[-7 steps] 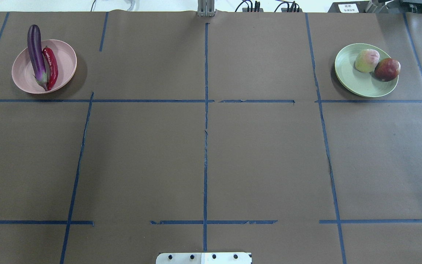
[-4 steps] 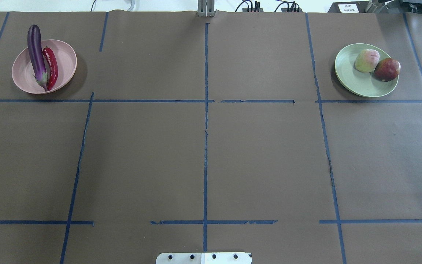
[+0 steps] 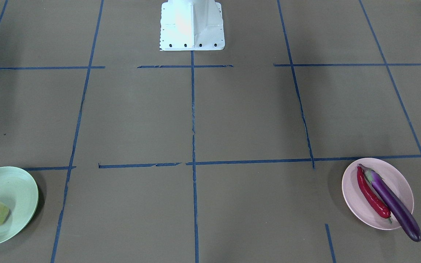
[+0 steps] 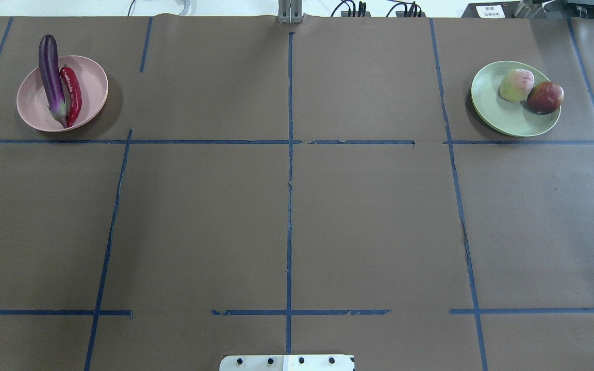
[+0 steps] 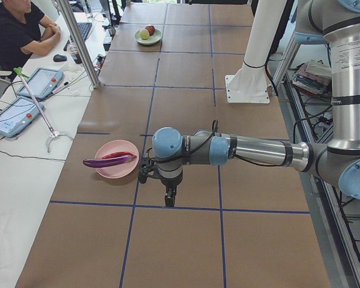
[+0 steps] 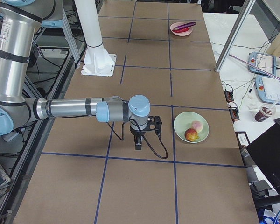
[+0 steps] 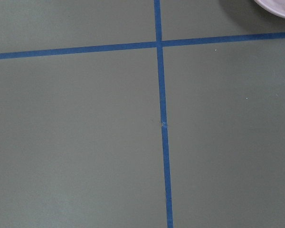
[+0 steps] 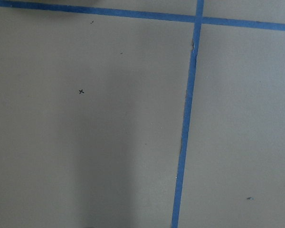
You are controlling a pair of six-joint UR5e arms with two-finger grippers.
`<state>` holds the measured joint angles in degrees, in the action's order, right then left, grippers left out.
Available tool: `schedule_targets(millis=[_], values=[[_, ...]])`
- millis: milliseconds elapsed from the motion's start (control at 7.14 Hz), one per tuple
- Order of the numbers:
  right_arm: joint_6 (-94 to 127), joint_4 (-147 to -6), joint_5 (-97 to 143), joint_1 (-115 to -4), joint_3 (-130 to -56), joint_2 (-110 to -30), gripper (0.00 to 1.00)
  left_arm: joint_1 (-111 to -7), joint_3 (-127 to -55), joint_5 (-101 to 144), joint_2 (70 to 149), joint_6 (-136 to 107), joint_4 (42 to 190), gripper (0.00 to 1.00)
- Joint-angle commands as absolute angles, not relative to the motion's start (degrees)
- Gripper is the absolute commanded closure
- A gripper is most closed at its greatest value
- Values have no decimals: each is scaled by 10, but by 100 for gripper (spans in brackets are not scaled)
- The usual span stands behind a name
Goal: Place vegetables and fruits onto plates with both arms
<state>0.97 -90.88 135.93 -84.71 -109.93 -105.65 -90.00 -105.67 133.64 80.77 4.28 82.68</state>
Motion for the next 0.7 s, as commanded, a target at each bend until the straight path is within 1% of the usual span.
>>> schedule_targets(millis=[0, 560], values=[[10, -909, 1359, -846, -1099, -1056, 0, -900, -1057, 1338, 806, 42, 826, 0], [9, -909, 1355, -847, -1100, -1056, 0, -897, -1069, 1339, 799, 42, 826, 0]])
